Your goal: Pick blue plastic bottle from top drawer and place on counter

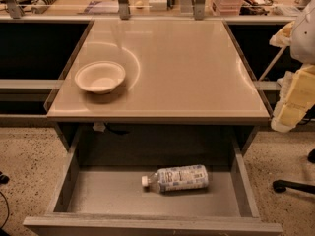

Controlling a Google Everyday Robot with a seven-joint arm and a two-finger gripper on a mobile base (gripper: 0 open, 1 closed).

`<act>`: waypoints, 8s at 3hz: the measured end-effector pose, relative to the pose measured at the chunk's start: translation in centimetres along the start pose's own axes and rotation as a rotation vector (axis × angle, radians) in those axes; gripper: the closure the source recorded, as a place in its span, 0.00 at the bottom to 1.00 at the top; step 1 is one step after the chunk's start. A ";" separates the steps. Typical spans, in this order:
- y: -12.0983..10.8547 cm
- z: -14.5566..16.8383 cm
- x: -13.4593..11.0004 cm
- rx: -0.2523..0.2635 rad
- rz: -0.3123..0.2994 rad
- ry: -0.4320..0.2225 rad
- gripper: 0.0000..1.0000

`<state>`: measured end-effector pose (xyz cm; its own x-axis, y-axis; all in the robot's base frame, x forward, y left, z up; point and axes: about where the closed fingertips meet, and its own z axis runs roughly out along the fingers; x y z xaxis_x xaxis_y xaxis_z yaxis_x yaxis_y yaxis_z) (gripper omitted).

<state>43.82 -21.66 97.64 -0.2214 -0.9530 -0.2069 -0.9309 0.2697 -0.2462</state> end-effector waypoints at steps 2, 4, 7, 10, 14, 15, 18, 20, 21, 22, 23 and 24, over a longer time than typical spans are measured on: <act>1.2 0.0 -0.6 -0.006 -0.024 0.009 0.00; 9.2 10.4 -0.9 -0.201 -0.034 -0.108 0.00; 17.6 28.7 0.8 -0.332 0.205 -0.204 0.00; 12.2 23.2 -4.3 -0.264 0.198 -0.323 0.00; 14.5 26.9 -5.2 -0.138 0.313 -0.340 0.00; 14.4 26.8 -5.2 -0.136 0.312 -0.341 0.00; 10.2 25.3 -8.5 0.033 0.402 -0.380 0.00; 10.7 28.9 -9.1 0.000 0.400 -0.409 0.00; 11.3 33.8 -9.6 -0.050 0.427 -0.460 0.00; 11.3 33.8 -9.6 -0.050 0.427 -0.460 0.00; 12.3 36.9 -7.2 -0.057 0.406 -0.458 0.00; 12.4 36.9 -7.2 -0.057 0.406 -0.458 0.00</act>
Offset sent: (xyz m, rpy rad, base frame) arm -0.0244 0.0182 -0.0091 -0.0338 0.0363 0.0495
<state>44.62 -6.40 61.10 -0.4258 -0.6163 -0.6624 -0.8153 0.5788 -0.0144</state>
